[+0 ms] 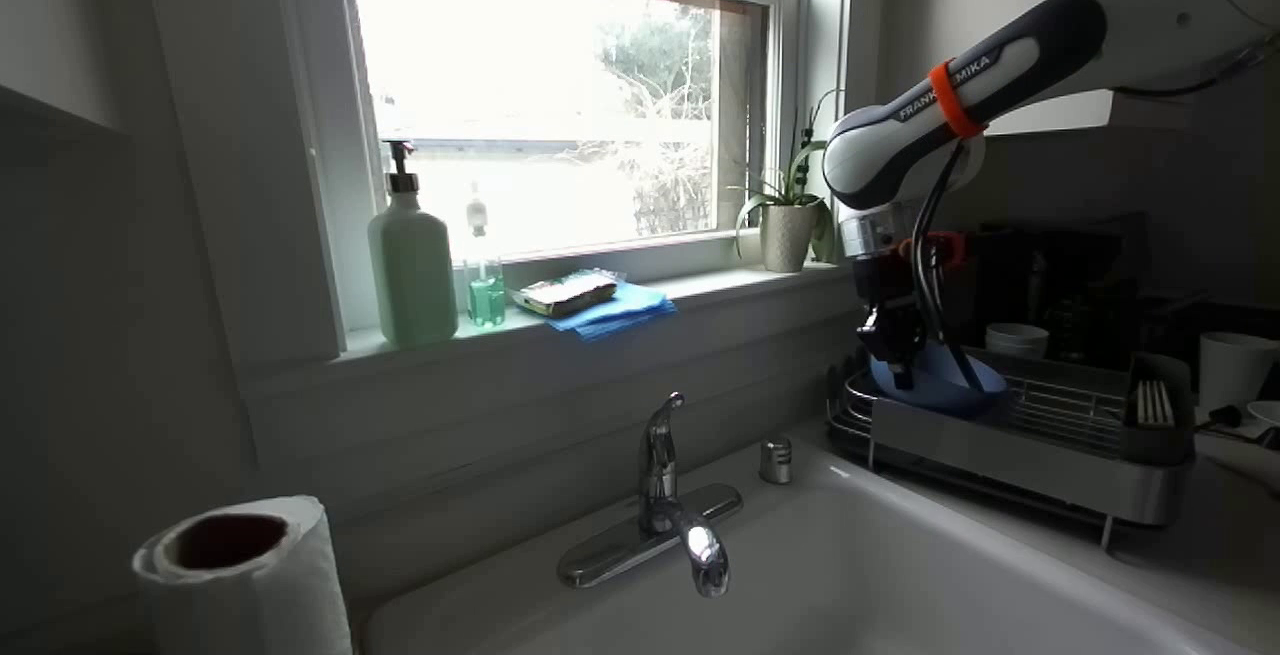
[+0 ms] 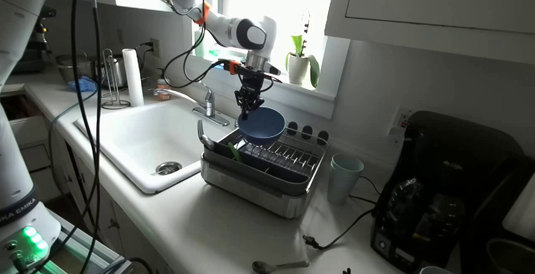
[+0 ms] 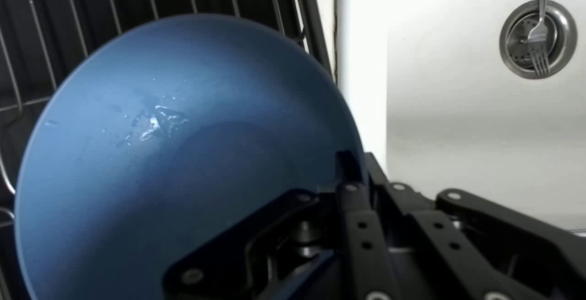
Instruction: Pick up the silver fork and silver spoon together from the blue bowl and put them in the dish rack, pick up the blue bowl from the sink and put it in the dish rack
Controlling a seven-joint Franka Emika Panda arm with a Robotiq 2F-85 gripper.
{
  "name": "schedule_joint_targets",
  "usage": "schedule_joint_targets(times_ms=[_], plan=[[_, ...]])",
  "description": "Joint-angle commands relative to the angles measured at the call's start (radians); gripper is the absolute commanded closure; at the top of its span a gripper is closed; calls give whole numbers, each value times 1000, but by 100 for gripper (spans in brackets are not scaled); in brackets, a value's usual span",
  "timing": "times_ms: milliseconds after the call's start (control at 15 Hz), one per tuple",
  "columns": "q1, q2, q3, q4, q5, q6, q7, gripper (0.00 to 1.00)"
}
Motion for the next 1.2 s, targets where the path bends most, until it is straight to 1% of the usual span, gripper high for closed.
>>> schedule_joint_targets(times_ms=[0,400,467,533,600,800,867,933,1000,1133], plan=[[-21,66,15,80,9,-18,0,99],[-28,130,19,170,20,-23,30,99],[-28,141,19,184,21,-24,39,83],[-30,156,21,212,28,-33,48,84],[-34,164,23,216,36,-24,52,92],[-33,196,26,261,43,-34,81,100],[-33,198,25,271,42,-55,100,92],[-33,197,26,275,40,-61,101,67],[-32,195,27,277,36,-58,101,67],[-31,179,28,273,33,-50,97,55]])
